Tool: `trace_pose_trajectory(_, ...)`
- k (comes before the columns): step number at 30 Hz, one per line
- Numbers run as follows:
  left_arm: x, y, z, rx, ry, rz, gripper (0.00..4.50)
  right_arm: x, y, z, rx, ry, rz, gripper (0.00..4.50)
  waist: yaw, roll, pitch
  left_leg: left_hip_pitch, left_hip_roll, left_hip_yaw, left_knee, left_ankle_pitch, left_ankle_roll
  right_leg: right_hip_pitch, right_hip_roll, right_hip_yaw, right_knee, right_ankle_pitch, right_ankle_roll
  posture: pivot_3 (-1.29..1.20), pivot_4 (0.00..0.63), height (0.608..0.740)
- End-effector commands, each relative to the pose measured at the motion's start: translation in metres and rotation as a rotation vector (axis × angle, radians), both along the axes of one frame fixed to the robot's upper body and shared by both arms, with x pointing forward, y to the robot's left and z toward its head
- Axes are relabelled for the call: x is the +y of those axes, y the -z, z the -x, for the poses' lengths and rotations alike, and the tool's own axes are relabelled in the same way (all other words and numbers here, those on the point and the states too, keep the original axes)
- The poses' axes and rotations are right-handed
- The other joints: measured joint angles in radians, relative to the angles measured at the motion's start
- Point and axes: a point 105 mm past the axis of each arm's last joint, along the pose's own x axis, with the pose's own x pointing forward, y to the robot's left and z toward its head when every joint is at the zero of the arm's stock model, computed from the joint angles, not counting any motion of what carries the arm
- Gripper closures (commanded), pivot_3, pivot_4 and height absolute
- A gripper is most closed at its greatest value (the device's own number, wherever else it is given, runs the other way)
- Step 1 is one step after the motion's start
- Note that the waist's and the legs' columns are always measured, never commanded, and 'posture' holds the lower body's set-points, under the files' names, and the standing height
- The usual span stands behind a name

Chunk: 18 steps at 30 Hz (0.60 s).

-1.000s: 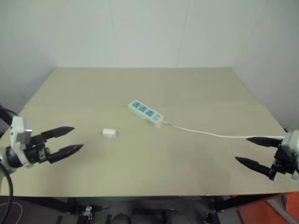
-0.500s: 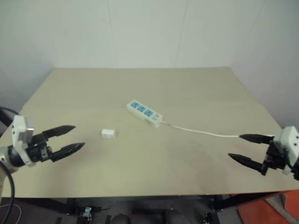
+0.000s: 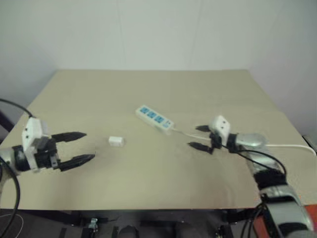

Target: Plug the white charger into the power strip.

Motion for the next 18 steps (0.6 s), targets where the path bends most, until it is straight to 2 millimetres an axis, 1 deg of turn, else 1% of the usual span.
trace_pose_trajectory(1, 0.001, -0.011, 0.004, -0.053, -0.006, -0.037, 0.02, 0.0, -0.007, -0.015, -0.022, 0.026, -0.004, 0.0, 0.002, 0.0, 0.0, 0.0, 0.0, 0.0, -0.001, 0.0, 0.0, 0.0, 0.0, 0.0, 0.0, 0.0, 0.0, 0.0, 0.15, 0.74)
trace_pose_trajectory(3, 0.002, -0.011, 0.005, -0.056, -0.014, -0.046, 0.02, -0.002, -0.004, -0.023, 0.035, 0.065, -0.023, 0.0, 0.002, 0.0, 0.0, 0.0, 0.0, -0.001, -0.001, 0.0, 0.0, 0.0, 0.0, -0.002, 0.0, 0.0, 0.0, 0.0, 0.15, 0.74)
trace_pose_trajectory(5, 0.002, -0.008, 0.006, -0.053, -0.015, -0.06, 0.02, -0.004, 0.003, -0.027, 0.072, 0.083, 0.014, 0.0, 0.001, 0.0, 0.0, 0.0, 0.0, -0.001, -0.001, 0.0, 0.0, 0.0, 0.0, -0.002, 0.001, 0.0, -0.001, 0.0, 0.15, 0.74)
trace_pose_trajectory(7, 0.001, -0.006, 0.007, -0.051, -0.016, -0.058, 0.0, -0.005, 0.011, -0.027, 0.115, 0.082, 0.04, 0.38, 0.0, 0.0, 0.0, 0.0, 0.0, -0.001, -0.001, 0.0, 0.0, 0.0, 0.0, -0.002, 0.001, 0.0, -0.001, 0.0, 0.15, 0.74)
trace_pose_trajectory(9, 0.0, -0.006, 0.007, -0.056, -0.019, -0.054, 0.0, -0.004, 0.017, -0.027, 0.121, 0.07, 0.084, 0.89, 0.0, 0.0, 0.0, 0.0, 0.0, -0.001, -0.001, 0.0, 0.0, 0.0, 0.0, -0.002, 0.001, 0.0, -0.001, 0.0, 0.15, 0.74)
trace_pose_trajectory(14, 0.001, -0.003, 0.006, -0.061, -0.02, -0.055, 0.0, 0.002, 0.025, -0.029, 0.128, 0.076, 0.127, 2.64, -0.011, 0.0, 0.0, 0.003, 0.0, -0.001, -0.001, 0.0, 0.0, 0.002, 0.0, -0.001, 0.001, 0.001, -0.001, 0.0, 0.15, 0.74)
trace_pose_trajectory(18, 0.001, -0.001, 0.003, -0.066, -0.017, -0.062, 0.0, 0.006, 0.025, -0.029, 0.121, 0.06, 0.13, 4.02, -0.024, 0.0, 0.0, 0.006, 0.0, -0.002, -0.001, 0.0, 0.0, 0.006, 0.0, -0.002, 0.001, 0.001, -0.001, 0.0, 0.15, 0.74)
